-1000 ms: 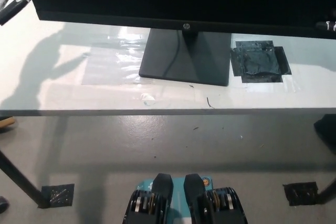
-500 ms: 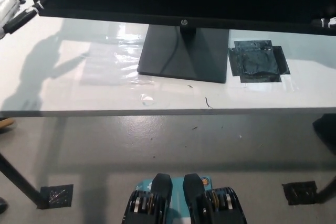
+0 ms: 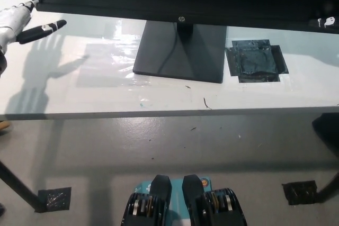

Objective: The monitor is placed at the center of the table and the robot uses both its hand to grab the left and right sides of the monitor to tilt the angle of the monitor downwards

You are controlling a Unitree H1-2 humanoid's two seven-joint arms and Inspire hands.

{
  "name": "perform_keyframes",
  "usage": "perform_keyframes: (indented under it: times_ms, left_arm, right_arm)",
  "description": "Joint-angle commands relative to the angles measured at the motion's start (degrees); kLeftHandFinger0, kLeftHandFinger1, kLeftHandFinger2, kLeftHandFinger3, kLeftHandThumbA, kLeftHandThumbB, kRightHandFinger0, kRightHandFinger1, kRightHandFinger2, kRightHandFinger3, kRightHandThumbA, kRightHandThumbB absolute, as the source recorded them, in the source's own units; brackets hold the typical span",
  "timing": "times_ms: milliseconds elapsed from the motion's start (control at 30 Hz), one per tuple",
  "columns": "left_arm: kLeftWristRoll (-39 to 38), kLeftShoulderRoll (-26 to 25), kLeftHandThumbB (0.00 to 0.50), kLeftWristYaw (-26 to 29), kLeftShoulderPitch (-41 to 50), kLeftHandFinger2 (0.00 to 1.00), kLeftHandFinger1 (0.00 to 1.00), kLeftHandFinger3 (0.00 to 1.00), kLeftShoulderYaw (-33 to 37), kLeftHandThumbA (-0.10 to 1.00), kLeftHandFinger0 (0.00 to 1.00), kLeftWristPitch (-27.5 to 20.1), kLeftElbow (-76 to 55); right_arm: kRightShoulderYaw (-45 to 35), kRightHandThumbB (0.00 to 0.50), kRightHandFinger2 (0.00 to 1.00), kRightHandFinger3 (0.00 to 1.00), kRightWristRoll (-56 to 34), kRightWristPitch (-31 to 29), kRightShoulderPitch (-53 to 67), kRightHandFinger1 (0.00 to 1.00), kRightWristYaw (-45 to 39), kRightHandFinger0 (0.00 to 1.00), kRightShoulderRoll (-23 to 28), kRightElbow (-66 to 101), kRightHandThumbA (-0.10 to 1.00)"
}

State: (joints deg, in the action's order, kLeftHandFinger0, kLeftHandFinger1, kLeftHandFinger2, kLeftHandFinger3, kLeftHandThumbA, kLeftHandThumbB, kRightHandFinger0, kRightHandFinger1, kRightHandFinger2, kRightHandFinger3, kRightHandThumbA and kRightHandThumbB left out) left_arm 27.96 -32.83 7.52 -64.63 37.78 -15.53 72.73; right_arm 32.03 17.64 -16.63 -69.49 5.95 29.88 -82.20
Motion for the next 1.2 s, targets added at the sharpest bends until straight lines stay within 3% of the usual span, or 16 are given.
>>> perform_keyframes:
  times_ms: [0,267,400,500,533,600,633,700,767,800,900,933,967,1067,1100,1167]
  left_arm:
    - [9.24,5.24,0.396,4.51,-4.59,1.0,1.0,1.0,5.79,0.95,1.0,-5.13,1.75]
    - [8.18,5.03,0.398,5.84,-3.06,1.0,1.0,1.0,5.56,0.94,1.0,-7.36,1.27]
    - [6.17,4.02,0.419,5.58,-1.6,1.0,1.0,1.0,3.72,0.95,1.0,-9.69,-0.8]
    - [6.09,3.96,0.42,5.56,-1.4,1.0,1.0,1.0,3.19,0.95,1.0,-9.92,-1.03]
    - [-5.15,0.81,0.495,-0.34,5.92,1.0,1.0,1.0,-4.03,0.98,1.0,-11.4,-13.99]
    - [-6.01,0.53,0.498,-1.77,7.06,1.0,1.0,1.0,-5.77,0.99,1.0,-11.4,-15.8]
    - [-11.26,-1.1,0.5,-6.21,11.4,1.0,1.0,1.0,-8.6,1.0,1.0,-9.28,-23.4]
    - [-13.18,-1.72,0.5,-8.87,13.73,1.0,1.0,1.0,-10.83,1.0,1.0,-7.69,-27.69]
    - [-24.22,-7.1,0.427,-12.57,26.08,1.0,1.0,1.0,-15.06,0.98,1.0,-2.99,-48.78]
    - [-27.97,-8.62,0.404,-12.56,30.45,1.0,1.0,1.0,-16.86,0.97,1.0,-1.92,-55.11]
    - [-28.08,-8.4,0.404,-13.43,31.37,1.0,1.0,1.0,-18.17,0.96,1.0,-1.07,-56.5]
    - [-30.87,-9.32,0.481,-12.83,34.98,1.0,1.0,1.0,-19.72,1.0,1.0,-1.42,-60.13]
    - [-37.6,-11.35,0.437,-11.03,43.02,1.0,1.0,1.0,-23.07,1.0,1.0,-2.26,-67.88]
    - [-37.69,-10.83,0.437,-11.98,43.76,1.0,1.0,1.0,-24.5,1.0,1.0,-1.5,-68.78]
    - [-43.58,-12.74,0.405,-8.85,52.82,1.0,1.0,1.0,-28.12,1.0,1.0,-4.1,-75.91]
    - [-45.89,-13.31,0.413,-8.11,57.27,1.0,1.0,1.0,-30.29,1.0,1.0,-5.11,-79.45]
  right_arm:
    - [13.19,0.5,1.0,1.0,18.52,4.76,-5.05,1.0,24.04,1.0,-6.76,1.04,0.71]
    - [14.74,0.5,1.0,1.0,15.17,4.62,-3.75,1.0,28.68,1.0,-6.11,0.81,0.67]
    - [10.17,0.495,1.0,1.0,8.99,-0.23,-3.3,1.0,23.62,1.0,-5.46,1.39,0.83]
    - [9.69,0.498,1.0,1.0,8.69,-1.03,-3.2,1.0,23.88,1.0,-5.4,1.37,0.83]
    - [-0.09,0.454,1.0,1.0,-3.26,-10.01,0.69,1.0,10.15,1.0,-2.73,7.68,0.86]
    - [-2.0,0.454,1.0,1.0,-4.03,-10.29,1.48,1.0,7.86,1.0,-2.38,9.25,0.86]
    - [-6.29,0.458,1.0,1.0,-11.6,-10.29,6.77,1.0,1.22,1.0,-0.3,18.69,0.85]
    - [-9.47,0.459,1.0,1.0,-14.3,-9.97,9.5,1.0,-2.39,1.0,0.51,23.54,0.85]
    - [-14.25,0.497,1.0,1.0,-28.48,-7.28,23.66,1.0,-9.53,1.0,5.61,45.81,0.96]
    - [-16.28,0.493,1.0,1.0,-34.35,-5.92,28.43,1.0,-12.09,1.0,7.01,52.42,0.95]
    - [-17.64,0.493,1.0,1.0,-34.69,-4.79,29.36,1.0,-13.05,1.0,6.85,54.0,0.95]
    - [-18.62,0.499,1.0,1.0,-37.32,-5.19,32.75,1.0,-13.2,1.0,7.63,58.23,1.0]
    - [-20.77,0.436,1.0,1.0,-44.14,-6.3,40.77,1.0,-13.15,1.0,10.0,68.17,0.97]
    - [-22.18,0.436,1.0,1.0,-44.33,-5.33,41.52,1.0,-14.05,1.0,9.6,69.25,0.96]
    - [-25.12,0.448,1.0,1.0,-49.16,-5.91,49.12,1.0,-12.13,1.0,12.78,78.4,0.99]
    - [-27.77,0.464,1.0,1.0,-52.43,-5.66,52.66,1.0,-12.2,1.0,13.21,82.15,0.98]
